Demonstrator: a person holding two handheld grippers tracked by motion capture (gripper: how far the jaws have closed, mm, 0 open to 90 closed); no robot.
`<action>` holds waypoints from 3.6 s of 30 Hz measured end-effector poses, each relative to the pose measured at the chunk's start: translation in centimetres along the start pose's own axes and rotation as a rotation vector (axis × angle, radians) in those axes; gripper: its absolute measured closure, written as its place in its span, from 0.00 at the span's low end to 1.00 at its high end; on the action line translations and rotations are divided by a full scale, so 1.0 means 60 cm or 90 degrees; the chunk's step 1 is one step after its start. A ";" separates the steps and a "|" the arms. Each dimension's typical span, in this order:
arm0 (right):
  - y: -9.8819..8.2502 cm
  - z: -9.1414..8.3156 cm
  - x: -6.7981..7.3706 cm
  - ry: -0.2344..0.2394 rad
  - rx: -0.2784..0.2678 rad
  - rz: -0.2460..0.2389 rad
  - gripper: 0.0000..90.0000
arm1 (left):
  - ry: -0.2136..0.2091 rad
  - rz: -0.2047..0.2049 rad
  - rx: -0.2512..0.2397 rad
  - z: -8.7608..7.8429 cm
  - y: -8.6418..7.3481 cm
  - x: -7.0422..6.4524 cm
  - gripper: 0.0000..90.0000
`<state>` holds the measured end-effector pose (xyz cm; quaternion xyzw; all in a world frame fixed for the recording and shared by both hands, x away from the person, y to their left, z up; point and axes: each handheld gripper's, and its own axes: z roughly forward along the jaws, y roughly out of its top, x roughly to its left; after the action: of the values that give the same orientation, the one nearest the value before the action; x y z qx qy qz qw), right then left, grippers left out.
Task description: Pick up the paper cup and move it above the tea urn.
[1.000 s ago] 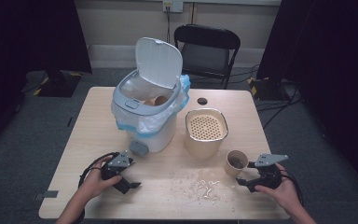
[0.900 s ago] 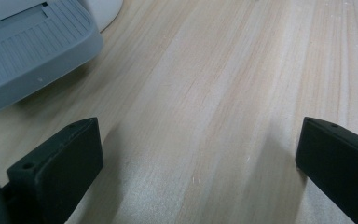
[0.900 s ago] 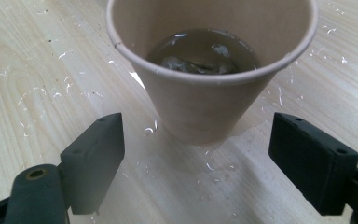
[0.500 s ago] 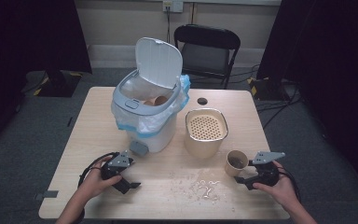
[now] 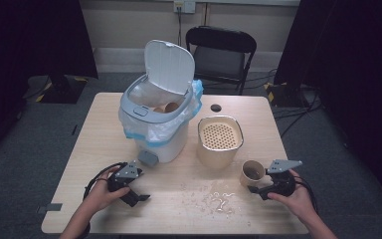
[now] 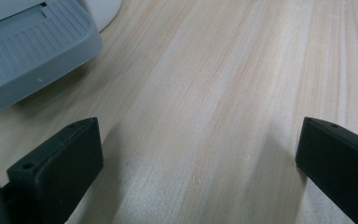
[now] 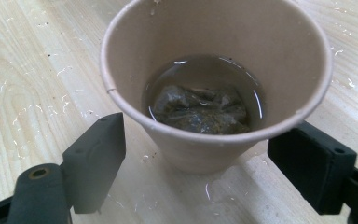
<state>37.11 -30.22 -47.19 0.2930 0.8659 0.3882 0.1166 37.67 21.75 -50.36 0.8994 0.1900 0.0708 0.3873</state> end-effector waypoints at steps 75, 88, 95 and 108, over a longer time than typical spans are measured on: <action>-0.003 0.019 -0.009 -0.016 -0.142 0.010 0.32 | -0.003 0.002 0.002 -0.001 0.000 0.001 0.00; 0.019 0.013 -0.024 -0.038 -0.136 0.016 0.33 | -0.004 0.001 -0.001 0.000 0.000 0.001 0.00; 0.026 0.012 -0.038 -0.046 -0.140 0.033 0.33 | -0.003 0.000 0.000 -0.001 -0.001 0.001 0.00; 0.051 0.006 -0.065 -0.076 -0.139 0.033 0.34 | -0.003 0.000 0.000 -0.001 -0.001 0.001 0.00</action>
<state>41.66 -30.75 -45.25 0.3234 0.8023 0.4648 0.1890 37.68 21.81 -50.36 0.8996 0.1890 0.0684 0.3878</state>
